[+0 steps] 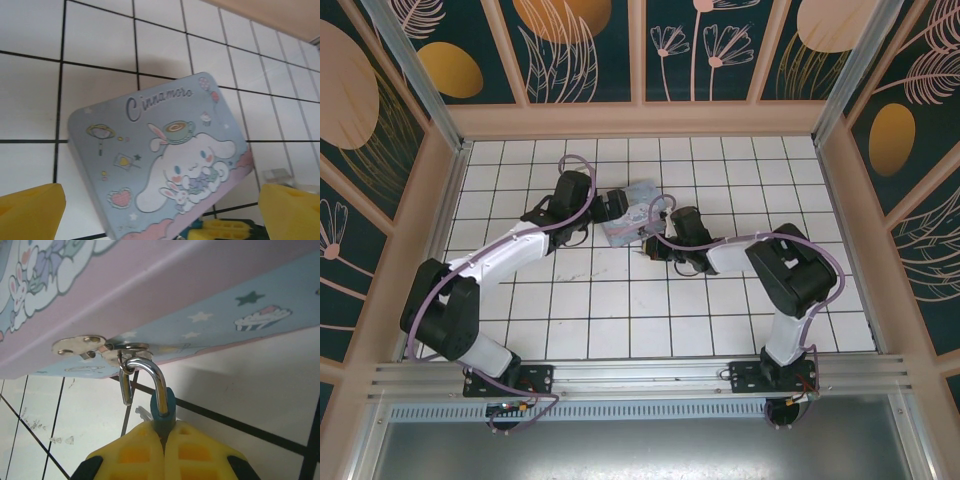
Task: Unlock the padlock with the key
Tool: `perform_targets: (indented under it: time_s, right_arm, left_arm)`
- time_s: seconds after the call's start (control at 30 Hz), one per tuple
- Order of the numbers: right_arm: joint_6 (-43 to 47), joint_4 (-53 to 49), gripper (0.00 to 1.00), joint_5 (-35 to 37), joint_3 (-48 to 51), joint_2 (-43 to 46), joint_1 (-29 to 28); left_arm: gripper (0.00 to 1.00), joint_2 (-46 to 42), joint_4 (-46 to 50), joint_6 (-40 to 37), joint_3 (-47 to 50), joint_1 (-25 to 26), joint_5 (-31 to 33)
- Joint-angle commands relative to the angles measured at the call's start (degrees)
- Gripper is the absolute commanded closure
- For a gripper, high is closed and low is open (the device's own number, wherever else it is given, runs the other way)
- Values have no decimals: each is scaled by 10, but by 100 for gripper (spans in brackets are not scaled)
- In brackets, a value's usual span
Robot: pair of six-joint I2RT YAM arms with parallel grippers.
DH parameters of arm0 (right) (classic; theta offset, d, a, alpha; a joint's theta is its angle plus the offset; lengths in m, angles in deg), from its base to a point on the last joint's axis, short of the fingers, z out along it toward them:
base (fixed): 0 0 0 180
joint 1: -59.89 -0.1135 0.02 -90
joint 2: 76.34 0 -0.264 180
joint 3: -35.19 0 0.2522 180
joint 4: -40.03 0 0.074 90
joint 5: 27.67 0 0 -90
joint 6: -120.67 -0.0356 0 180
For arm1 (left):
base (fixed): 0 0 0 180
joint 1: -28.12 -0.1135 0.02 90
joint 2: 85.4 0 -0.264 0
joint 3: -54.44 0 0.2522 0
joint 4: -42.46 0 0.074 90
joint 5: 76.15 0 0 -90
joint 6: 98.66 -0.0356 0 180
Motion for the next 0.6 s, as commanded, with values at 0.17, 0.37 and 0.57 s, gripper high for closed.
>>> perform_targets:
  time_s: [0.17,0.37,0.57]
  right_arm:
    - [-80,22,100,-3,30,22,0]
    - [-88,28,100,-1,37,24,1]
    - [-94,30,100,0,35,23,1]
  left_arm:
    - [1,44,31,-23,-12,-5,45]
    - [1,60,33,-30,-7,-3,43]
    - [2,73,36,-37,3,10,52]
